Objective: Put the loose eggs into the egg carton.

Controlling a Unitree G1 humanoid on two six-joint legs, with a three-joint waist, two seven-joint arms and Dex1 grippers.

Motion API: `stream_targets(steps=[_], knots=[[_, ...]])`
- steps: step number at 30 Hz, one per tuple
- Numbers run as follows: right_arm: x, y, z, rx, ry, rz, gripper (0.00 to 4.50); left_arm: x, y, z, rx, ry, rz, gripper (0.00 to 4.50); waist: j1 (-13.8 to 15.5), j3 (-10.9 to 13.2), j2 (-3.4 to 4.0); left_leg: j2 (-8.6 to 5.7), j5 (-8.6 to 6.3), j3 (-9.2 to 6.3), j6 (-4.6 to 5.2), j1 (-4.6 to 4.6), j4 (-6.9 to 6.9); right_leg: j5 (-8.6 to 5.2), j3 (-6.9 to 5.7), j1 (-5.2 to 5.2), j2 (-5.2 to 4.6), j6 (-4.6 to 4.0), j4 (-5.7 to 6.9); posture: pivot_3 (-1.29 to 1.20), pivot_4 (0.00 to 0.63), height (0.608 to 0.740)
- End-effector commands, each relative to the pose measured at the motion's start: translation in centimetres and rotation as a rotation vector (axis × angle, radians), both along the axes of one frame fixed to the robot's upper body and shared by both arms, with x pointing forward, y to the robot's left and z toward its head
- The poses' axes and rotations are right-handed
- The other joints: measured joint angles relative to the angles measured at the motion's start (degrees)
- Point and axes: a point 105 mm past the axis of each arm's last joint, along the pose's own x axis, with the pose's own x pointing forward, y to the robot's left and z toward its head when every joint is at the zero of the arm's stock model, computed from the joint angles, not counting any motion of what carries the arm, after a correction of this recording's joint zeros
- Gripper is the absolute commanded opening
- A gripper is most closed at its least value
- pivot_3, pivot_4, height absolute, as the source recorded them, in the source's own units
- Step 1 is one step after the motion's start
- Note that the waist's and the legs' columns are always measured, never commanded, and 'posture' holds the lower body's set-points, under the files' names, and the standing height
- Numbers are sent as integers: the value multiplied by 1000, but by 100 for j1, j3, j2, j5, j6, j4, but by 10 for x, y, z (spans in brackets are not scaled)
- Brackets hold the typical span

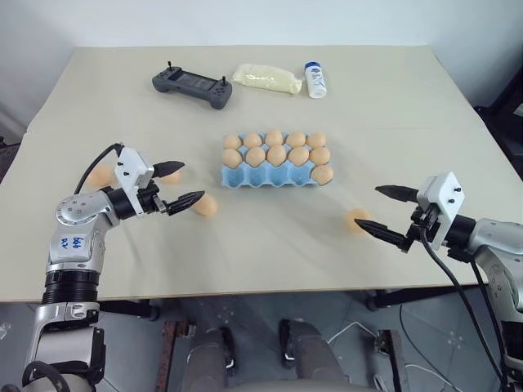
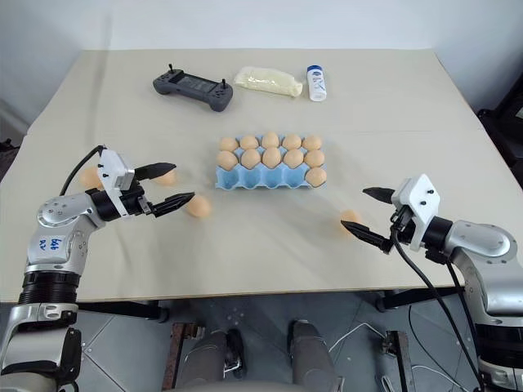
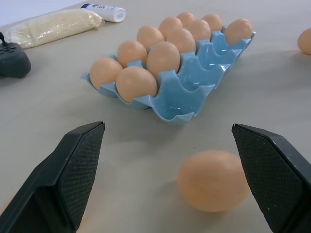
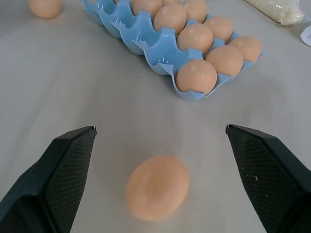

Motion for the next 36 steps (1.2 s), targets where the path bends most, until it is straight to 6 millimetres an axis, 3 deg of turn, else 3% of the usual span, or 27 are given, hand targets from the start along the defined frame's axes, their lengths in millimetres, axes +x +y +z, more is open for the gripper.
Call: stream_targets(steps=[1,10,15,25,28,32,36], knots=[[1,1,17,-13,-68,3,4500,3,-3,14,4,-61,1,4462,1,0,0,0,0,0,0,0,0,0,0,0,0,0,0,0,150,740],[7,2,26,-2,-92,-6,4500,5,-5,18,5,-88,61,4462,3,0,0,0,1,-1,1,0,0,0,0,0,1,0,1,0,150,740],[5,-3,40,45,-120,-62,4500,3,-16,22,3,-92,34,4462,5,0,0,-1,1,0,2,0,2,1,1,0,1,1,1,0,150,740],[-69,-23,19,-37,81,-164,4500,-12,-46,18,-14,-51,-158,4462,151,0,0,-3,-6,-4,8,-3,1,3,-1,10,4,5,-14,0,150,740],[-83,-25,12,-69,117,-198,4500,-13,-49,15,-20,-37,-194,4462,132,-1,-1,-3,-13,-7,1,7,1,17,-3,30,4,6,-40,0,150,740],[-81,-20,8,-34,95,-231,4500,-17,-52,14,-46,-21,-247,4462,89,-2,-2,4,-6,-16,13,14,-6,39,-5,63,10,-48,-114,0,150,740],[-63,-15,4,47,63,-281,4500,-20,-48,9,-15,-6,-264,4462,57,-3,-3,35,-4,-15,15,19,-11,64,-5,90,13,-82,-174,0,150,740]])
